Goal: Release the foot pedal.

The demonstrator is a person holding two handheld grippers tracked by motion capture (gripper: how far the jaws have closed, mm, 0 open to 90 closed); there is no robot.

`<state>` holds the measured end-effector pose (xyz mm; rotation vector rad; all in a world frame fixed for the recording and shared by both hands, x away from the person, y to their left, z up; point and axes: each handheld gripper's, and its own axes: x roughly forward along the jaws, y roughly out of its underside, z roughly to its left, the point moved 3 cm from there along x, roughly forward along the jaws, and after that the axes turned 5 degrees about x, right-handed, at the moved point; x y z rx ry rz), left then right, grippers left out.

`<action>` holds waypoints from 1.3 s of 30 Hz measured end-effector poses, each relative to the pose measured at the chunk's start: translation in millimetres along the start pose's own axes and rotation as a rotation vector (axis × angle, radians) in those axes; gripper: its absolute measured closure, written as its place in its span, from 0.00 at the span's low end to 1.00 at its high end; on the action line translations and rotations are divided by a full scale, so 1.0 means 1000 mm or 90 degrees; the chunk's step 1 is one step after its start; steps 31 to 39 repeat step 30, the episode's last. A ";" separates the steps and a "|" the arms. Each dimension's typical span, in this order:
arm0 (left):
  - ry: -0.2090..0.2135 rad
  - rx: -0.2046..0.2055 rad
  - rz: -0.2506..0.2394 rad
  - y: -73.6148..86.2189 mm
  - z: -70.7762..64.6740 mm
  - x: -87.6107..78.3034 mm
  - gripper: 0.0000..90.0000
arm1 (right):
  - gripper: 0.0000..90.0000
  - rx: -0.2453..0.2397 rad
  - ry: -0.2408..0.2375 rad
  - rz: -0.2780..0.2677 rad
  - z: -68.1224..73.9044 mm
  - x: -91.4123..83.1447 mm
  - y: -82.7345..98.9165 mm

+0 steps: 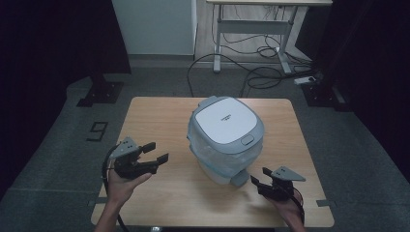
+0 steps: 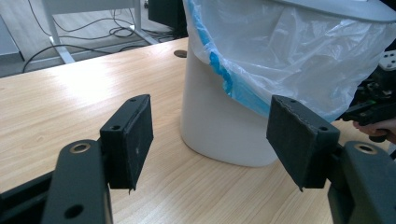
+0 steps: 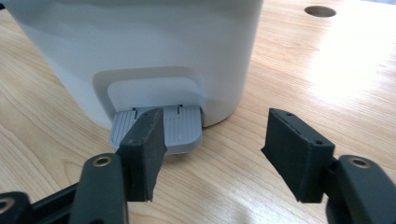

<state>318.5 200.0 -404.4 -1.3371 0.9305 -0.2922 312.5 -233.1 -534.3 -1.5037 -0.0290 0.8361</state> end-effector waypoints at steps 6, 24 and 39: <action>-0.003 -0.006 0.002 0.007 0.002 -0.001 0.36 | 0.39 0.017 -0.002 -0.008 -0.004 -0.010 0.000; -0.002 -0.017 0.015 0.027 0.001 0.008 0.36 | 0.38 0.055 0.004 -0.006 -0.023 -0.025 0.009; -0.008 -0.019 0.021 0.034 0.001 0.008 0.36 | 0.38 0.053 0.005 -0.002 -0.022 -0.022 0.009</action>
